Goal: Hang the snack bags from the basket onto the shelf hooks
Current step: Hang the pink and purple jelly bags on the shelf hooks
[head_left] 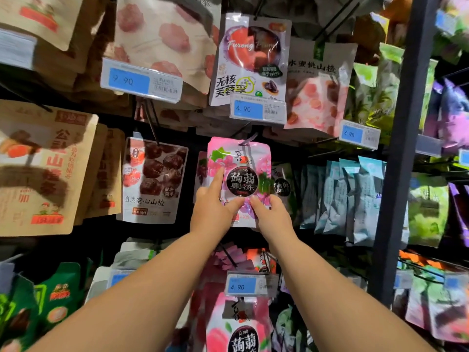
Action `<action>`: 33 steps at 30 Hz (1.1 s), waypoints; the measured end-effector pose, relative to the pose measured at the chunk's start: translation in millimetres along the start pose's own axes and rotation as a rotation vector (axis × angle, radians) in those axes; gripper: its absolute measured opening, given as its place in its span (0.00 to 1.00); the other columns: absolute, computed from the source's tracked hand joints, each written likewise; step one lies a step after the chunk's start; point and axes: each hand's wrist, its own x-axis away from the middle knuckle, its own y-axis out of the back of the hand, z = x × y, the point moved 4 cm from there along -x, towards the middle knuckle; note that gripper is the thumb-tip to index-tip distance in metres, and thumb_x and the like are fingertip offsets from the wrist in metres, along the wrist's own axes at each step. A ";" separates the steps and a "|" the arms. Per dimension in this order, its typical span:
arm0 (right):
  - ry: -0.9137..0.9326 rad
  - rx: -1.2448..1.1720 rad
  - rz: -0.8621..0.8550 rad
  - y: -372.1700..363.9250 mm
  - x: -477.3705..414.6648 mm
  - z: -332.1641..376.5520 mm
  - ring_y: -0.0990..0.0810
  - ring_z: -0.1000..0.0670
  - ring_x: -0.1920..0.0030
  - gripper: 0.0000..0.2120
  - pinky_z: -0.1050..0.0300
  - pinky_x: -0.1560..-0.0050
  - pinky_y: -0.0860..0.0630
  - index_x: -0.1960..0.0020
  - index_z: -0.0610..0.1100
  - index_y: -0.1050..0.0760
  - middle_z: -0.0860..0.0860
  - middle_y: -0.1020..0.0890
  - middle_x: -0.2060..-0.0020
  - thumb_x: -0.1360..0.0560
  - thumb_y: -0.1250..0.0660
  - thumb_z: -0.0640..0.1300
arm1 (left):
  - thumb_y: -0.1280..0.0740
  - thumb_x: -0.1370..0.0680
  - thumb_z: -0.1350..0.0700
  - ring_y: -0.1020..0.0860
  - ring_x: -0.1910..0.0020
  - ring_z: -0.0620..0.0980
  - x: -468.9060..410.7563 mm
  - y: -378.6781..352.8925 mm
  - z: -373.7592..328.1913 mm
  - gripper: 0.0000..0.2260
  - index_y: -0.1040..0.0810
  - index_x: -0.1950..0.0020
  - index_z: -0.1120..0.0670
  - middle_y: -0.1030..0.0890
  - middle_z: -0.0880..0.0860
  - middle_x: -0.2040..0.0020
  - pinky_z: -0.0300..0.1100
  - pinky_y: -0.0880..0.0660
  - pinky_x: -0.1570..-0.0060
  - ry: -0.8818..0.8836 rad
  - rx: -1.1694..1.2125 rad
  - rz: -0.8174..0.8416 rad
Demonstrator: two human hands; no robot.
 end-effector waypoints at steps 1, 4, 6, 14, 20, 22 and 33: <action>-0.002 0.008 -0.003 1.0 1.1 -1.1 0.22 0.47 0.47 0.09 0.45 0.42 0.24 0.51 0.51 0.26 0.51 0.20 0.52 0.21 0.35 0.56 | 0.30 0.24 0.45 0.27 0.45 0.51 2.3 0.2 0.3 0.36 0.48 0.22 0.37 0.34 0.53 0.37 0.44 0.28 0.42 -0.010 -0.012 -0.018; 0.002 0.040 -0.004 5.5 6.7 -1.6 0.21 0.50 0.49 0.10 0.47 0.43 0.23 0.51 0.53 0.25 0.53 0.20 0.53 0.24 0.33 0.59 | 0.29 0.25 0.43 0.31 0.41 0.53 11.7 2.7 2.7 0.34 0.41 0.23 0.40 0.38 0.52 0.39 0.47 0.31 0.38 -0.008 -0.066 -0.128; -0.001 0.050 0.003 8.5 12.0 -2.5 0.20 0.49 0.50 0.13 0.45 0.45 0.21 0.50 0.52 0.25 0.52 0.19 0.53 0.25 0.33 0.61 | 0.28 0.26 0.43 0.37 0.36 0.54 20.7 3.9 1.6 0.30 0.34 0.27 0.44 0.39 0.52 0.37 0.52 0.34 0.35 0.000 -0.158 -0.217; 0.004 0.105 0.001 42.0 39.9 -13.8 0.16 0.51 0.59 0.10 0.50 0.52 0.21 0.51 0.50 0.26 0.49 0.17 0.55 0.23 0.33 0.57 | 0.26 0.27 0.49 0.37 0.36 0.54 63.7 -15.3 -21.8 0.19 0.25 0.39 0.50 0.33 0.52 0.38 0.48 0.40 0.36 -0.137 -0.248 -0.230; -0.028 0.205 -0.074 99.8 66.7 -44.9 0.17 0.50 0.57 0.08 0.50 0.51 0.20 0.53 0.51 0.24 0.50 0.16 0.58 0.23 0.32 0.56 | 0.26 0.27 0.51 0.30 0.40 0.55 113.2 -79.2 -31.9 0.17 0.24 0.41 0.54 0.26 0.53 0.43 0.32 0.48 0.46 -0.304 -0.208 -0.053; -0.045 0.246 -0.095 128.2 79.7 -60.2 0.18 0.52 0.58 0.10 0.54 0.54 0.21 0.51 0.49 0.22 0.50 0.16 0.57 0.23 0.32 0.55 | 0.27 0.27 0.51 0.30 0.42 0.53 133.5 -109.4 -30.6 0.15 0.24 0.42 0.53 0.25 0.52 0.45 0.32 0.46 0.49 -0.301 -0.160 0.046; -0.433 0.455 -0.169 320.0 204.8 -186.6 0.21 0.55 0.67 0.13 0.49 0.55 0.20 0.55 0.38 0.22 0.50 0.19 0.64 0.21 0.32 0.49 | 0.32 0.22 0.49 0.28 0.57 0.50 290.9 -288.7 -15.7 0.09 0.30 0.49 0.49 0.29 0.47 0.59 0.47 0.28 0.54 -0.112 -0.055 0.825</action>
